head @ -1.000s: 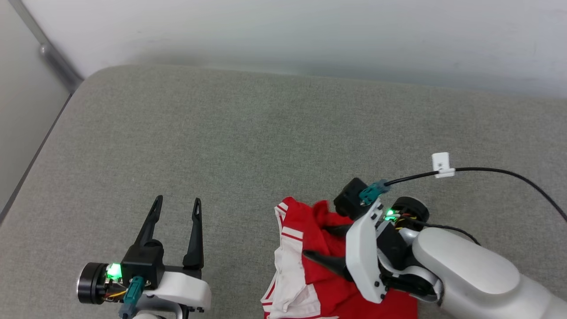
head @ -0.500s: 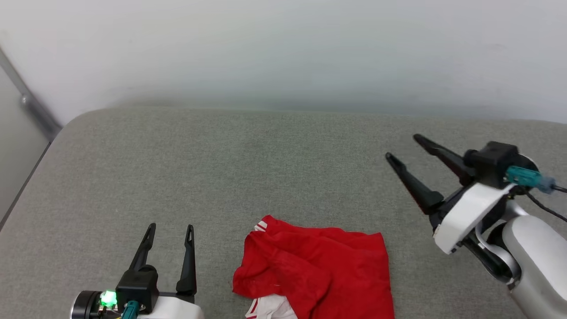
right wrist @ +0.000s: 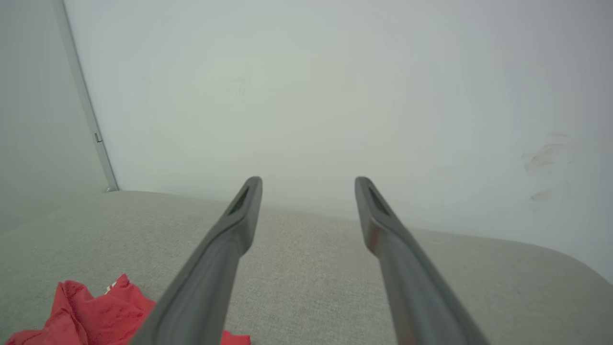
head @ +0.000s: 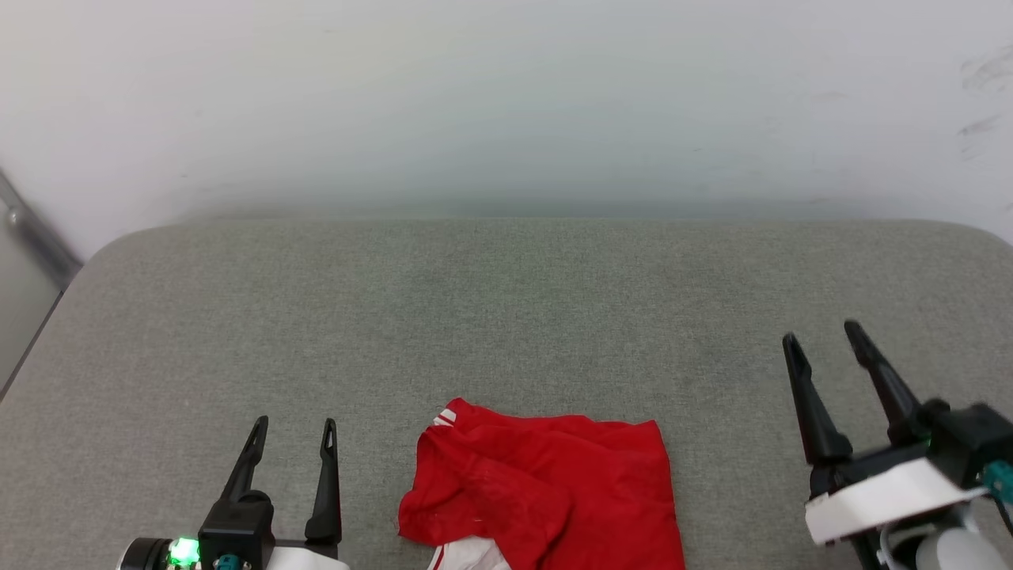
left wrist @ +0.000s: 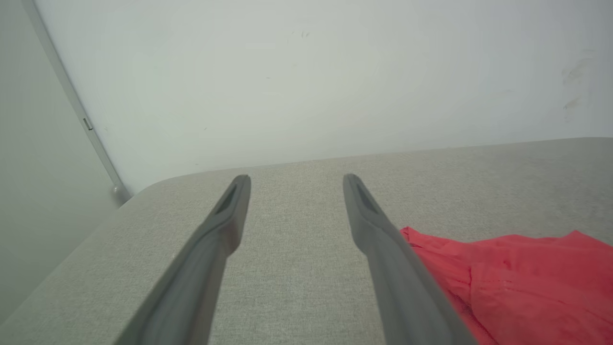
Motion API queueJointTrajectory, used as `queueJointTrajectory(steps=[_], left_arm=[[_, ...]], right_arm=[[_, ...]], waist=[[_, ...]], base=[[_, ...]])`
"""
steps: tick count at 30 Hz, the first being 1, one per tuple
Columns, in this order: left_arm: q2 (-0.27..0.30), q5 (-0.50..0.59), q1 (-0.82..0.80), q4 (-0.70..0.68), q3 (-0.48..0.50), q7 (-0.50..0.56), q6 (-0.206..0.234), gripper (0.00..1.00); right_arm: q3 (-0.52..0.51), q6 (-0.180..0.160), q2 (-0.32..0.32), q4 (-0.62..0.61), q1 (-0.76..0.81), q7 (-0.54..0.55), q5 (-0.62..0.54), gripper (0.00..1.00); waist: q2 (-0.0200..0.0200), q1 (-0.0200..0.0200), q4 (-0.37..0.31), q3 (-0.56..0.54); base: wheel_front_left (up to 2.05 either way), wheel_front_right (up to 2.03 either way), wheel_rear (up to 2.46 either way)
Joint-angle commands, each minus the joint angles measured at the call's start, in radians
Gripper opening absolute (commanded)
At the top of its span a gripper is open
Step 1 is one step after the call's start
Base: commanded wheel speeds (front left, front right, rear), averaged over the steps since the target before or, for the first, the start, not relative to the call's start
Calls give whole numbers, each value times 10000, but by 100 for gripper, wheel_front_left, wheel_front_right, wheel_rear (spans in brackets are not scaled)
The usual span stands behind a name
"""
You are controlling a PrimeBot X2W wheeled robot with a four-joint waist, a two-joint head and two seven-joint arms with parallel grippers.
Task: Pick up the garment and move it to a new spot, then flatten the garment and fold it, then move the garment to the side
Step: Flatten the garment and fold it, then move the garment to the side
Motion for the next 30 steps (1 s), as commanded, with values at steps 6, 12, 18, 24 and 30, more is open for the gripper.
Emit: queueJointTrajectory(steps=[6, 12, 18, 24, 30], left_arm=[[28, -56, 243, -61, 51, -21, -2, 100], [45, -86, 374, -71, 138, -21, -39, 100], [17, -105, 385, -48, 158, -21, -76, 100], [-17, -77, 328, -17, 119, -21, -147, 100], [-54, -106, 279, 0, 141, -21, -155, 100]], right_arm=[[-776, -3, 860, -466, 1382, -149, -527, 100], [-1150, -3, 1326, -658, 2143, -163, -685, 100], [-1246, -3, 1482, -782, 2332, -161, -718, 100], [-1331, -3, 1529, -860, 2292, -161, -769, 100], [-1545, -3, 1434, -968, 2001, -161, -785, 100]], waist=[[0, 1, -92, -118], [0, 1, -160, -157], [0, 1, -179, -147], [0, 1, -94, -115], [0, 1, 6, -119]], base=[[0, 0, 0], [0, 0, 0], [0, 0, 0], [0, 0, 0], [0, 0, 0]])
